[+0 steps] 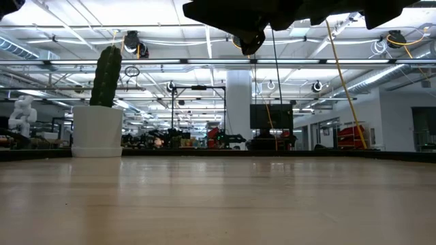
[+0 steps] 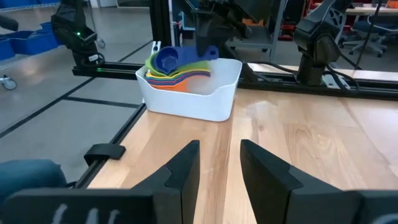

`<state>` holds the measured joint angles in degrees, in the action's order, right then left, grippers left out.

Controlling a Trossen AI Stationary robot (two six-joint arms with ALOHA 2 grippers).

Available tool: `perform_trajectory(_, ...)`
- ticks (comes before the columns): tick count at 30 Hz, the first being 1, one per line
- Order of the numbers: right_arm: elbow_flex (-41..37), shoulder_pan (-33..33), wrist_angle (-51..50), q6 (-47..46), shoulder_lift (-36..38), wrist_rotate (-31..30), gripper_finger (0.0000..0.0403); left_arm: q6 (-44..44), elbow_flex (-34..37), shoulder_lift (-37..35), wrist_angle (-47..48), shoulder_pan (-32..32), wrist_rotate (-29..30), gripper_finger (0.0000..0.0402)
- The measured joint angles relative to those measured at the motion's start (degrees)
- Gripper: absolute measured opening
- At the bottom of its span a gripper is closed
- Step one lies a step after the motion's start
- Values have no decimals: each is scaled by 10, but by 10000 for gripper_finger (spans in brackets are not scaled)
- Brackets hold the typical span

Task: Nest measuring cups in basket
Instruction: Stack the dark blue measuring cup on top of the green measuring cup into the white bin

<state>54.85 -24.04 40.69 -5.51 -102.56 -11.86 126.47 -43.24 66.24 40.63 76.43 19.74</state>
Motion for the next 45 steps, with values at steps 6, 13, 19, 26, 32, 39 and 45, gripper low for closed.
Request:
perform_trajectory(6, 0, 1, -5, -3, 0, 0, 109, -2, 0, -9, -1, -3, -11, 129)
perform_trajectory(13, 0, 1, -5, -2, 0, 1, 109, -10, 0, -9, -1, -3, -3, 129)
perform_trajectory(19, 0, 1, -5, 2, 0, 1, 110, -1, -16, -9, 7, -3, 0, 129)
perform_trajectory(26, 0, 1, -5, 2, 0, 2, 110, 28, -16, -9, 14, -3, -47, 85)
perform_trajectory(32, 0, 1, -5, 2, 0, 16, 110, 19, -17, -9, 22, -3, 21, 10)
perform_trajectory(39, 0, 1, -5, 2, 0, 17, 110, 19, -17, -9, 10, -3, 26, 5)
perform_trajectory(45, 0, 1, -5, 2, 0, 17, 110, 33, -17, -9, -7, -3, 33, 8)
